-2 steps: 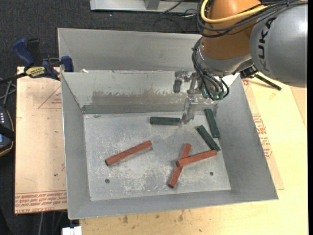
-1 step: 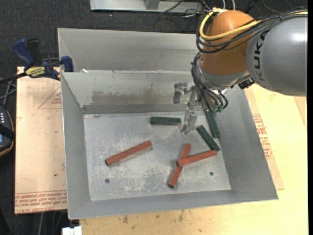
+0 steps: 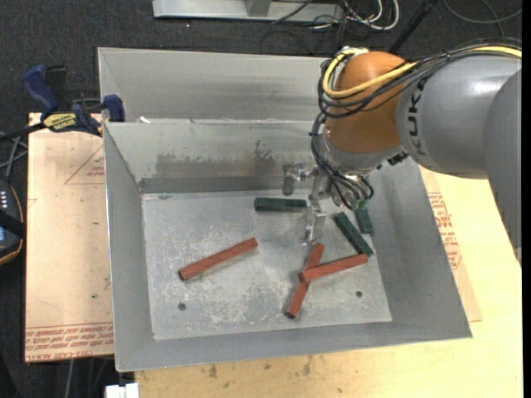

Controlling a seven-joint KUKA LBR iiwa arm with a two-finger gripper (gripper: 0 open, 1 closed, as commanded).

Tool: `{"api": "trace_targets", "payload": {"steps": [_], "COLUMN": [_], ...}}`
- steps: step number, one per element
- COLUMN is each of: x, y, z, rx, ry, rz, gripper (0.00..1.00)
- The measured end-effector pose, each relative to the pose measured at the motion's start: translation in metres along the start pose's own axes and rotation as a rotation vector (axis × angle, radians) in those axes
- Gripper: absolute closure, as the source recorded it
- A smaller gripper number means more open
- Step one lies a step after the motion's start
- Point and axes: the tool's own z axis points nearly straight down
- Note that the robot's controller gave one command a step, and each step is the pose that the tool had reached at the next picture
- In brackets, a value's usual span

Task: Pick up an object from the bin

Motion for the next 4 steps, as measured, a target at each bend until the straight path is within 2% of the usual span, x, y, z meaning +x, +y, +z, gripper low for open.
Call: {"api": "trace_targets", "payload": {"steps": [1,2,3,4], "x": [0.053,0.057,0.057,0.080], "y": [-0.035,-0.037,-0.037,-0.023], "z": [0.047,0.052,0.053,0.053], "rx": [-0.003,-0.001,-0.001,0.000], "ry": [-0.009,-0.002,-0.001,0.000], "rz": [-0.325,-0.325,-0.326,-0.344], "gripper": [1.00,0.00,0.00,0.00]}}
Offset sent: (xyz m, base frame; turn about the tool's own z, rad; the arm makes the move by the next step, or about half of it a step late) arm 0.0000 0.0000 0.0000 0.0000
